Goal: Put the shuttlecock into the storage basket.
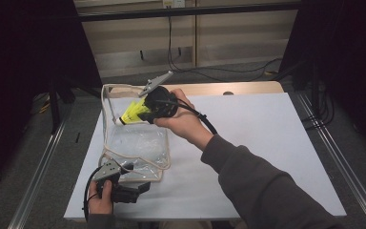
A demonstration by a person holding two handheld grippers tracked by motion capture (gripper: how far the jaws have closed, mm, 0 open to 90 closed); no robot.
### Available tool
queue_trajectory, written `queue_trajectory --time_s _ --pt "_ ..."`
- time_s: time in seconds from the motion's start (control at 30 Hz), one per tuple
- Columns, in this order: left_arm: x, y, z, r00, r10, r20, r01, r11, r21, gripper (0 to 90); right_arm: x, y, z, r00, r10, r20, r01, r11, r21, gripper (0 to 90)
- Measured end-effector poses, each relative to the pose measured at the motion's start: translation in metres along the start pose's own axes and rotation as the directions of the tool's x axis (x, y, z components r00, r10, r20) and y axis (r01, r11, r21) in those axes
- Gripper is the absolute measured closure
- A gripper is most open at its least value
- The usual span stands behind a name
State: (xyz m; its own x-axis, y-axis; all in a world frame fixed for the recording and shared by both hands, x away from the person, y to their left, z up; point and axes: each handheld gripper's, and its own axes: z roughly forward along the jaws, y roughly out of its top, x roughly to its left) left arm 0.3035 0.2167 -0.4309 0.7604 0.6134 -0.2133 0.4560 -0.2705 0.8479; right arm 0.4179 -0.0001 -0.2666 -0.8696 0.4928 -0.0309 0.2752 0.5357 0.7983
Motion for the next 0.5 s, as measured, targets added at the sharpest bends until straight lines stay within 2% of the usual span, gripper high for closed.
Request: queue_trajectory --time_s 0.37,0.5 --pt "0.000 0.000 0.000 1.0000 -0.003 0.000 0.003 1.0000 -0.003 3.5 0.000 0.001 0.014 0.9997 0.015 0.019 -0.016 1.000 0.009 79.5" --pt "0.000 0.000 0.000 1.0000 -0.003 0.000 0.003 1.0000 -0.004 3.5 0.002 0.001 0.020 0.9998 0.010 0.018 -0.010 1.000 0.026 79.4"
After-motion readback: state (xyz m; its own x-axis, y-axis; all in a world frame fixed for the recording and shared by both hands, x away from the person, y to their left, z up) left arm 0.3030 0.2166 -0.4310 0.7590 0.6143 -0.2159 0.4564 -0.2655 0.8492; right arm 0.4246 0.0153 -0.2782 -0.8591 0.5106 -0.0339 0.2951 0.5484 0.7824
